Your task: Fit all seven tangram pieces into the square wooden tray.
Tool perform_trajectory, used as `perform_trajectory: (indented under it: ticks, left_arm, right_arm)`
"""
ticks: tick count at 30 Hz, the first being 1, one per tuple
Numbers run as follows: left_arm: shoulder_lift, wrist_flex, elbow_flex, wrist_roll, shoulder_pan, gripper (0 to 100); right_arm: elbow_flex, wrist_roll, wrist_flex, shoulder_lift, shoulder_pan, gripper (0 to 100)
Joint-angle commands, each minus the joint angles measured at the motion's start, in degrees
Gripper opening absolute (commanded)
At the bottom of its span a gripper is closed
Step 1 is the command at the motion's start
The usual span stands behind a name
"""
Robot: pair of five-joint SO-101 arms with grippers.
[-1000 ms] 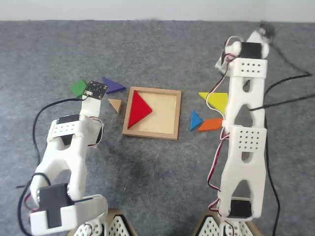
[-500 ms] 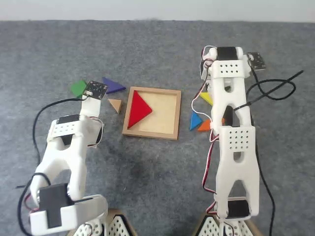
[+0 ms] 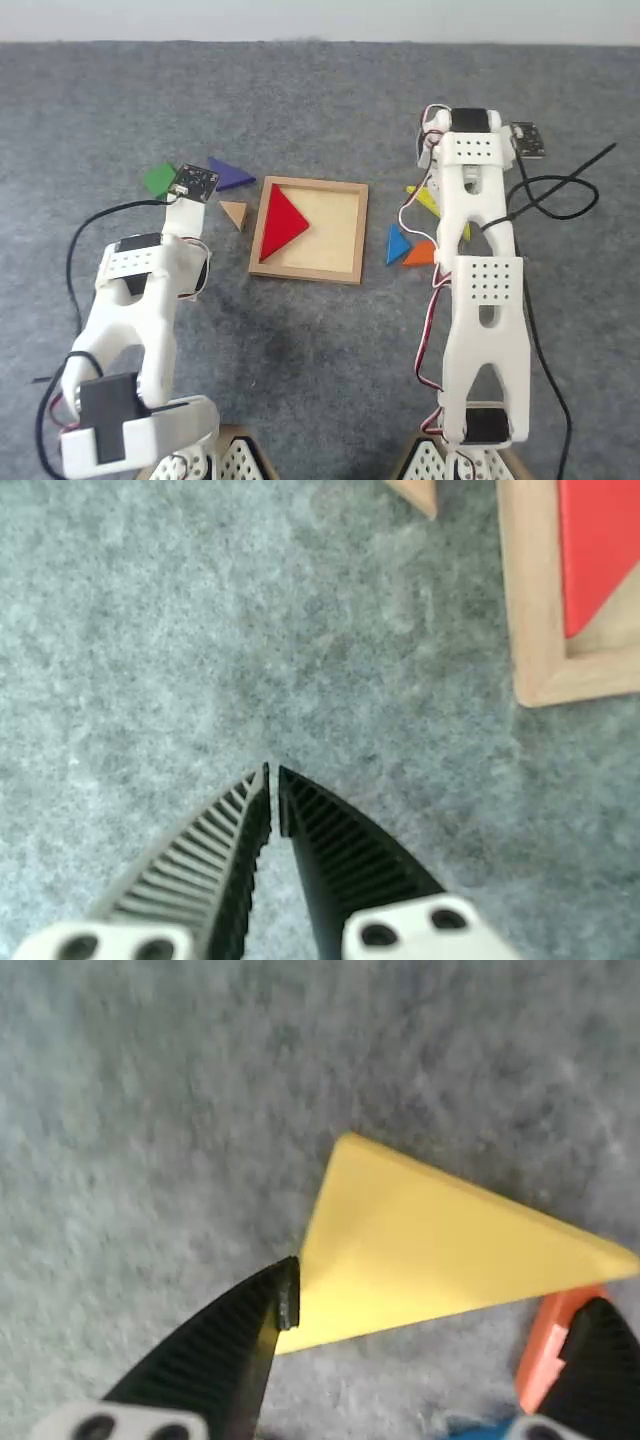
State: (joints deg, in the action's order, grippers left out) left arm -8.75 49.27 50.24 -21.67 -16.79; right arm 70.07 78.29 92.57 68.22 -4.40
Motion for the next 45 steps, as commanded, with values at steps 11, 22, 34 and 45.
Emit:
perform_trajectory:
  ticks: [11, 22, 34, 45]
  left_arm:
    - [-2.9, -1.0, 0.0, -0.5, -0.3, 1]
    - [-2.9, -1.0, 0.0, -0.7, -0.3, 1]
    - [-2.9, -1.0, 0.0, -0.7, -0.3, 1]
    - [-2.9, -1.0, 0.0, -0.7, -0.4, 1]
  right_arm:
    - [1.1, -39.6, -13.1, 3.6, 5.4, 15.8]
    - [12.0, -68.2, -11.3, 2.7, 5.2, 18.0]
    - [11.8, -54.3, -13.3, 3.3, 0.8, 48.6]
    - [-0.9, -59.0, -27.6, 3.3, 2.8, 43.3]
